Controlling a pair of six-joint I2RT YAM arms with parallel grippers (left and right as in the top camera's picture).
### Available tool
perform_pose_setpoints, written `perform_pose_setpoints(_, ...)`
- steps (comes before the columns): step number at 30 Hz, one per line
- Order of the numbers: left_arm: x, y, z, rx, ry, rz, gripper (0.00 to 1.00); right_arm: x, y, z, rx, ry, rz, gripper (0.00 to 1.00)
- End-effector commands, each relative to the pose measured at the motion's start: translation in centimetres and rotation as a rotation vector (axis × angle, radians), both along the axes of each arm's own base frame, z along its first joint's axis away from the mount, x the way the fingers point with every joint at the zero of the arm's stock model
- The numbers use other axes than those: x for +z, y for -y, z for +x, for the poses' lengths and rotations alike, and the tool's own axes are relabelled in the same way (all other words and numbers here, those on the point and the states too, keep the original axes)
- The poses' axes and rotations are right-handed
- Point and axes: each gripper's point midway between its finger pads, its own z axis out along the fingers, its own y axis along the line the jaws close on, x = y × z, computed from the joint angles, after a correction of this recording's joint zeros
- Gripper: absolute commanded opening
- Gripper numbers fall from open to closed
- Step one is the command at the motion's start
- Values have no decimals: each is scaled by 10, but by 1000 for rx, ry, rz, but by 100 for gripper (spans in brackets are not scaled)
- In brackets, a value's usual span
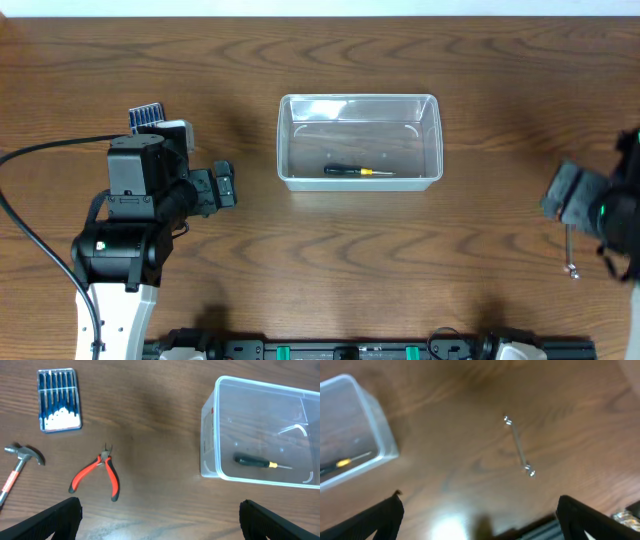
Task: Pack container
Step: 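Move the right gripper back over the chrome wrench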
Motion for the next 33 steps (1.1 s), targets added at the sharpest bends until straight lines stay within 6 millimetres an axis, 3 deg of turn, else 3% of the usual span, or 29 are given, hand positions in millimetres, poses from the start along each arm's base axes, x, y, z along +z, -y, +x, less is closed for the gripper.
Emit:
perform_pose_setpoints(1,8,-1,2,-11,22,15,98,-44,17,-7,45,-111,-61,99)
perform_pose_setpoints(8,8,-1,2,-11,22,15,99,-134,52,-3,17,-262,19,99)
perform_pose_setpoints(12,8,-1,2,-25,24,28,98,-165,67,6,55,-305,75,98)
perform_pose_setpoints(19,7,-1,0,-28,15,30,98,-202,98,24,-1,-338,107,98)
perform_pose_setpoints(26,6,-1,0,-30,12,32,98,-238,100,28,27,-422,159,99)
perform_pose_setpoints(33,6,-1,-1,-30,9,32,98,-246,116,30,74,-460,84,99)
